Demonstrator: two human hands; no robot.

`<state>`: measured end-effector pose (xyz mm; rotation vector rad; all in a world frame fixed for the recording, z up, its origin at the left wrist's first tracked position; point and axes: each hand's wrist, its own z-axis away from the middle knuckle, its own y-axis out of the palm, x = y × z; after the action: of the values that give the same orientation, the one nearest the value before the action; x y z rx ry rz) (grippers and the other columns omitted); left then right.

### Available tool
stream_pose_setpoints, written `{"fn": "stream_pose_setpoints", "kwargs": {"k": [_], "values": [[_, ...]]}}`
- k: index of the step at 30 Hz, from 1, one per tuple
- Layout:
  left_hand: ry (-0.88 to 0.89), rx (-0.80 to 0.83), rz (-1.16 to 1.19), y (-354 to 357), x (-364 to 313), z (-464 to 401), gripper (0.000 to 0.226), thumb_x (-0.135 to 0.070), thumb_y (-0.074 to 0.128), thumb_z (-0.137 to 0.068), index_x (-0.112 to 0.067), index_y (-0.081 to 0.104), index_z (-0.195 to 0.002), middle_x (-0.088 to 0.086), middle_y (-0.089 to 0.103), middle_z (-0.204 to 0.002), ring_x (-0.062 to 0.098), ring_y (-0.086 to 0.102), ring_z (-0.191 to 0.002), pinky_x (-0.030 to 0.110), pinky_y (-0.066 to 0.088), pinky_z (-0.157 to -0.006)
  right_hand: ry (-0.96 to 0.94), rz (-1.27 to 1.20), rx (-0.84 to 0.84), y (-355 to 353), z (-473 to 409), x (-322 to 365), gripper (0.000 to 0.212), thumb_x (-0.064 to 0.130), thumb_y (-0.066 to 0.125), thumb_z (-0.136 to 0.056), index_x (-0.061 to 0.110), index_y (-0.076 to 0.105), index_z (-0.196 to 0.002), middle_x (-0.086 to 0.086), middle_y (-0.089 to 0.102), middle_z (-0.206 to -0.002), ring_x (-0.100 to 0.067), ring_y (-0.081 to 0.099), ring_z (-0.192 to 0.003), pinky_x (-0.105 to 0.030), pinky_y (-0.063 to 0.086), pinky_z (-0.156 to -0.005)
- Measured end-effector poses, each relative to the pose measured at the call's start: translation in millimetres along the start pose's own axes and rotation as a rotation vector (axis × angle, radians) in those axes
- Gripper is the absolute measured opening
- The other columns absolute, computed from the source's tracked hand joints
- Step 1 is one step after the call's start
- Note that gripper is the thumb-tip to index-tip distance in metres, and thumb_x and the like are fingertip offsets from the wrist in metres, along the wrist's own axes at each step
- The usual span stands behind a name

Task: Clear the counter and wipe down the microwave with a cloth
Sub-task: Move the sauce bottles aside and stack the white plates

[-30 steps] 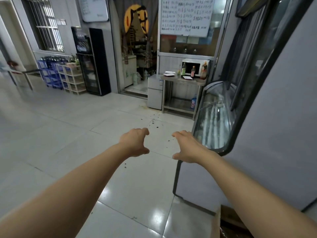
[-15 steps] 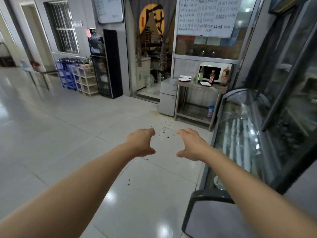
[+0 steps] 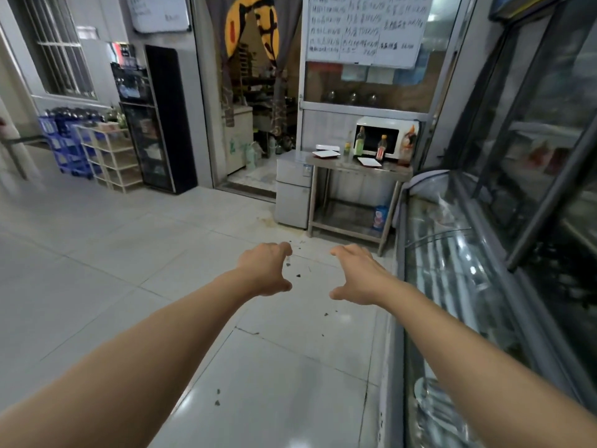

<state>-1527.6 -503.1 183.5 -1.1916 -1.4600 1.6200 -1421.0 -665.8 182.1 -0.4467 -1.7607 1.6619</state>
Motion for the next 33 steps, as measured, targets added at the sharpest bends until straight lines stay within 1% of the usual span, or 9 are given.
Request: {"fn": "stream_pose_setpoints", "kwargs": {"k": [5, 9, 12, 15, 18, 22, 26, 33], "values": [[0.072, 0.037, -0.014, -12.3, 40.3, -103.5, 0.066, -0.035, 0.071, -0.077, -0.022, 0.04, -0.134, 0.0, 0.053, -0.13, 0.022, 0.052, -0.115, 0.035, 0.047, -0.09, 0.066, -0.013, 0.005, -11.6, -93.2, 1.8, 0.088, 0.036, 0.073, -0.077, 0.019, 0.022, -0.147, -0.003, 0.024, -0.151, -0.025, 0.02, -0.14, -0.041, 0.031, -0.11], [0.105, 0.062, -0.004, -21.1, 62.0, -177.4, 0.068, -0.035, 0.073, -0.076, -0.023, 0.039, -0.134, 0.0, 0.052, -0.132, 0.023, 0.052, -0.118, 0.036, 0.046, -0.091, 0.114, -0.025, 0.003, -21.9, -154.5, -1.6, 0.089, 0.034, 0.073, -0.078, 0.019, 0.021, -0.148, -0.003, 0.024, -0.151, -0.025, 0.02, -0.14, -0.04, 0.032, -0.111], [0.136, 0.07, 0.011, -18.1, 71.6, -221.4, 0.068, -0.035, 0.072, -0.076, -0.024, 0.039, -0.134, -0.001, 0.053, -0.132, 0.022, 0.053, -0.117, 0.034, 0.045, -0.09, 0.153, -0.021, 0.017, -24.5, -193.2, -8.8, 0.088, 0.033, 0.073, -0.079, 0.019, 0.021, -0.148, -0.003, 0.023, -0.152, -0.025, 0.021, -0.14, -0.04, 0.035, -0.109], [0.164, 0.074, 0.005, -13.7, 80.3, -266.9, 0.068, -0.036, 0.073, -0.077, -0.024, 0.039, -0.135, 0.001, 0.052, -0.134, 0.023, 0.051, -0.12, 0.035, 0.045, -0.094, 0.169, -0.039, 0.006, -25.4, -235.7, -19.4, 0.086, 0.033, 0.073, -0.079, 0.018, 0.023, -0.147, -0.004, 0.024, -0.151, -0.025, 0.021, -0.14, -0.043, 0.034, -0.109], [0.167, 0.074, -0.003, -10.8, 85.6, -315.7, 0.069, -0.036, 0.073, -0.076, -0.024, 0.039, -0.135, 0.002, 0.052, -0.134, 0.025, 0.052, -0.119, 0.037, 0.046, -0.095, 0.169, -0.035, -0.007, -27.8, -284.4, -34.3, 0.085, 0.034, 0.072, -0.079, 0.019, 0.023, -0.147, -0.004, 0.024, -0.15, -0.025, 0.02, -0.14, -0.043, 0.032, -0.11], [0.157, 0.065, -0.006, -7.3, 87.2, -389.6, 0.062, -0.035, 0.073, -0.076, -0.024, 0.043, -0.13, 0.002, 0.056, -0.129, 0.024, 0.056, -0.111, 0.037, 0.049, -0.089, 0.159, -0.047, -0.024, -33.9, -359.0, -62.6, 0.085, 0.033, 0.072, -0.079, 0.019, 0.023, -0.147, -0.005, 0.025, -0.149, -0.026, 0.023, -0.138, -0.042, 0.034, -0.109], [0.138, 0.063, -0.019, -10.3, 87.1, -462.4, 0.059, -0.035, 0.073, -0.076, -0.024, 0.045, -0.127, 0.001, 0.056, -0.127, 0.024, 0.055, -0.11, 0.037, 0.051, -0.086, 0.144, -0.058, -0.022, -47.3, -431.1, -92.5, 0.083, 0.032, 0.073, -0.078, 0.019, 0.026, -0.145, -0.006, 0.028, -0.147, -0.027, 0.027, -0.135, -0.041, 0.034, -0.109], [0.12, 0.054, -0.007, -17.8, 94.9, -579.2, 0.06, -0.035, 0.073, -0.076, -0.024, 0.045, -0.127, -0.001, 0.055, -0.128, 0.024, 0.054, -0.114, 0.041, 0.051, -0.089, 0.126, -0.056, -0.029, -71.4, -539.9, -131.8, 0.081, 0.031, 0.073, -0.079, 0.021, 0.026, -0.145, -0.004, 0.029, -0.146, -0.026, 0.028, -0.135, -0.043, 0.035, -0.108]]}}
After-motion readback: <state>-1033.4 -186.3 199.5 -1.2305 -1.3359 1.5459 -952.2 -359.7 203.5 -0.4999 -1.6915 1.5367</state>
